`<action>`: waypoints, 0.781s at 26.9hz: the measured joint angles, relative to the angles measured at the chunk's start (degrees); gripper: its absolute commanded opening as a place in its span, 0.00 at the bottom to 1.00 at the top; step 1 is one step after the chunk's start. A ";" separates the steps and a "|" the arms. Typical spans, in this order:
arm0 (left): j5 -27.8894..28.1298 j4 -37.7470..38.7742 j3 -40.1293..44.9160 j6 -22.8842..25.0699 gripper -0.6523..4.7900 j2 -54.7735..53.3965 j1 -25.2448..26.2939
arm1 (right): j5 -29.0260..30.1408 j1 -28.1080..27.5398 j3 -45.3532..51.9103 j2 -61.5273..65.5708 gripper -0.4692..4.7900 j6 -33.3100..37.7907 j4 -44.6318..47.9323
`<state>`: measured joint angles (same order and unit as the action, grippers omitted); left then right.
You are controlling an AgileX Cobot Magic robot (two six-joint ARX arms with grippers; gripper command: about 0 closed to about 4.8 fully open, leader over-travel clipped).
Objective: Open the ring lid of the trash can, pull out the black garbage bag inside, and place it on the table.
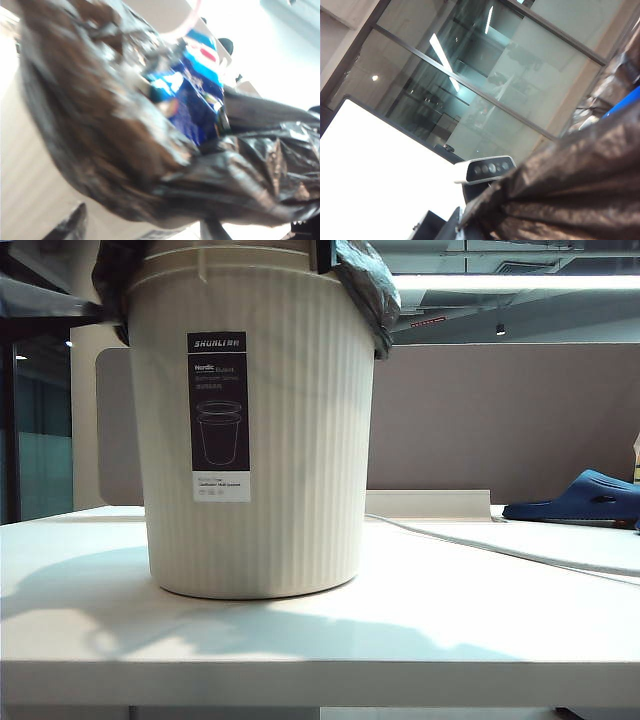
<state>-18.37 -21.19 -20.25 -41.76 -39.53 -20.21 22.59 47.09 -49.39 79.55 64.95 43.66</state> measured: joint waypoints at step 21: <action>-9.81 -24.39 9.20 -40.13 0.71 1.53 12.00 | 1.07 -0.55 0.02 0.00 0.09 0.61 0.17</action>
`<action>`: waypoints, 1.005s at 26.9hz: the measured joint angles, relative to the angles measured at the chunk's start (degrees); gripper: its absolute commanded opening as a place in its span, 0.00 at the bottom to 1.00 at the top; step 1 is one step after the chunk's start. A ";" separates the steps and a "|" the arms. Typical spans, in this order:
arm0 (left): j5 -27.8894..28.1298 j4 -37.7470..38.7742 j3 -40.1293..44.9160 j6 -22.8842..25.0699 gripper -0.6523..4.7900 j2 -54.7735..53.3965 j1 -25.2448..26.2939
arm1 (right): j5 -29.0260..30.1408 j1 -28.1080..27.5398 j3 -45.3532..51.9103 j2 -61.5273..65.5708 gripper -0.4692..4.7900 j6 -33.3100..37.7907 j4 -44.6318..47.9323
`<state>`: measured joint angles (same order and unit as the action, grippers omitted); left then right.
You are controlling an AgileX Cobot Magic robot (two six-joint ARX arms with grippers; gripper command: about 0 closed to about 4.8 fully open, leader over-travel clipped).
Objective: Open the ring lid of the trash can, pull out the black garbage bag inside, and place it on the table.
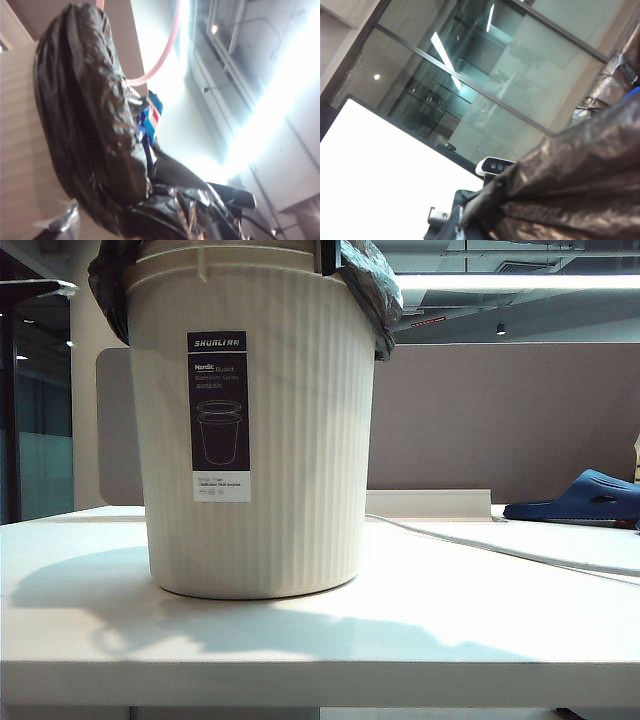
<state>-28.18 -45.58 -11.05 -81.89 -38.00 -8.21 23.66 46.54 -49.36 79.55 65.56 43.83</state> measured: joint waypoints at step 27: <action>10.27 -4.07 -0.02 0.81 0.71 -6.34 -8.48 | 0.42 0.20 0.00 0.00 0.09 0.83 0.24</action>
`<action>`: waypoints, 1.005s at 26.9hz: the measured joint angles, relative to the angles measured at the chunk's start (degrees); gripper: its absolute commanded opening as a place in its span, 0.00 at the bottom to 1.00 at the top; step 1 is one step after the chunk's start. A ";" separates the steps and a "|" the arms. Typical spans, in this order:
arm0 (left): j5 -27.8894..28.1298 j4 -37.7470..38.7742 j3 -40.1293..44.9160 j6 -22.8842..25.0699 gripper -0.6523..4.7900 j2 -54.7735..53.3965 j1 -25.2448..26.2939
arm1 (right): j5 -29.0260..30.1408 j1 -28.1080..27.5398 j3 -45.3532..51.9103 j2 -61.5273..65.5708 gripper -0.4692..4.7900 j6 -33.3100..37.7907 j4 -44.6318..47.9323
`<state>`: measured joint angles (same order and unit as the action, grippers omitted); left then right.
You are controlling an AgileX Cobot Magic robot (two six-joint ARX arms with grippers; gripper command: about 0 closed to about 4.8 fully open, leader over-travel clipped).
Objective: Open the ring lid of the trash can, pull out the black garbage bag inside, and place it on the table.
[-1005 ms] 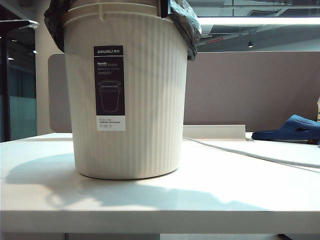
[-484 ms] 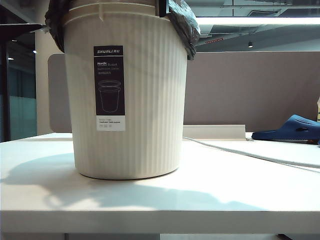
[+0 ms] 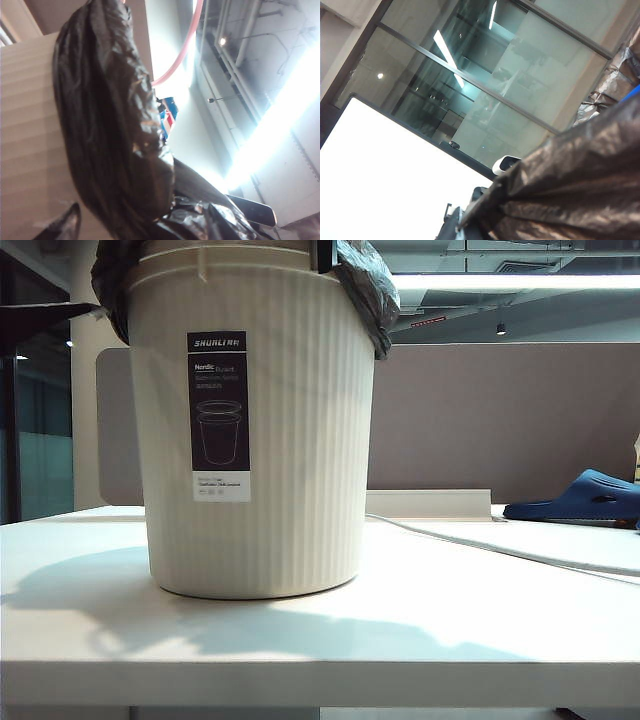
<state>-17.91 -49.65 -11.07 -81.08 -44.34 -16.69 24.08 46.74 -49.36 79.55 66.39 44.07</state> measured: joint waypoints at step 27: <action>-2.03 0.33 -0.02 -1.03 0.11 -2.67 -0.39 | 0.00 0.00 0.00 0.00 0.09 0.00 0.02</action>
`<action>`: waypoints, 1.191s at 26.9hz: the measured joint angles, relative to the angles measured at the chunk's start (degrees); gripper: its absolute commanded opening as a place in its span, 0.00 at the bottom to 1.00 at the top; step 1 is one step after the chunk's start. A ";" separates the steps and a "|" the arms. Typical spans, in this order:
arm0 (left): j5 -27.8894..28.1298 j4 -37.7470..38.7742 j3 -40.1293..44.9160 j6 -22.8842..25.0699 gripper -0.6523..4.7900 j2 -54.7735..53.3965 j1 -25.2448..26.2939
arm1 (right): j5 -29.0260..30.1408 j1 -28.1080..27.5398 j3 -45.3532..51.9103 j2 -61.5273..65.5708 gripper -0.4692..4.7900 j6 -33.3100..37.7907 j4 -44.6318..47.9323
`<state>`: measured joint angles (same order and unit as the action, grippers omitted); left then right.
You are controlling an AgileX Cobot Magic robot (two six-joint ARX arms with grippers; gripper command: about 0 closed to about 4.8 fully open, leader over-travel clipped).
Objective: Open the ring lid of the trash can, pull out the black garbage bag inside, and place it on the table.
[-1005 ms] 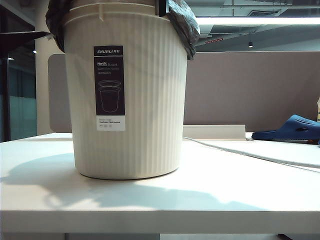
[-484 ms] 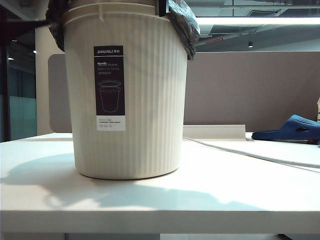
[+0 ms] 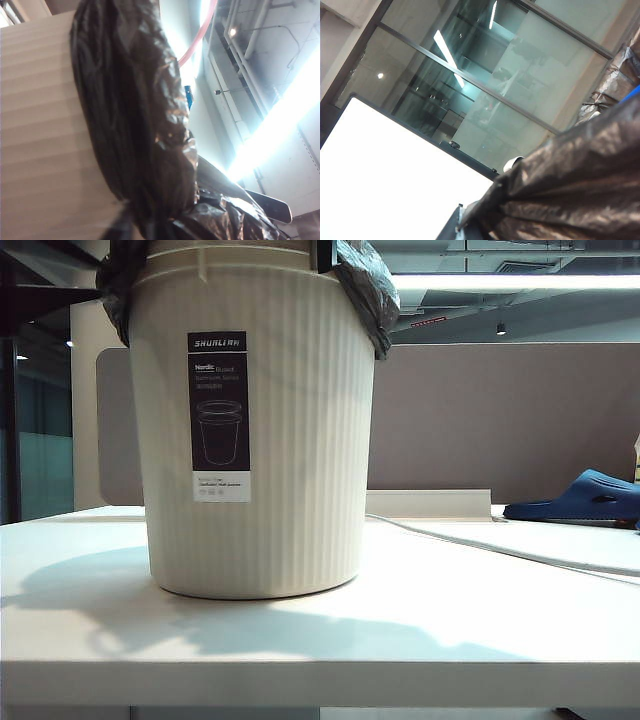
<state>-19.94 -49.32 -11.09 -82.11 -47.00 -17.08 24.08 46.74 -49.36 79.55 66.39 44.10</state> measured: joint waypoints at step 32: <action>-2.05 -3.19 0.00 -4.11 0.58 0.07 0.00 | 0.20 0.87 0.00 0.00 0.09 1.97 0.15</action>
<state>-22.00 -52.51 -11.09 -86.21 -46.94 -17.08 24.27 47.62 -49.36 79.55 68.36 44.25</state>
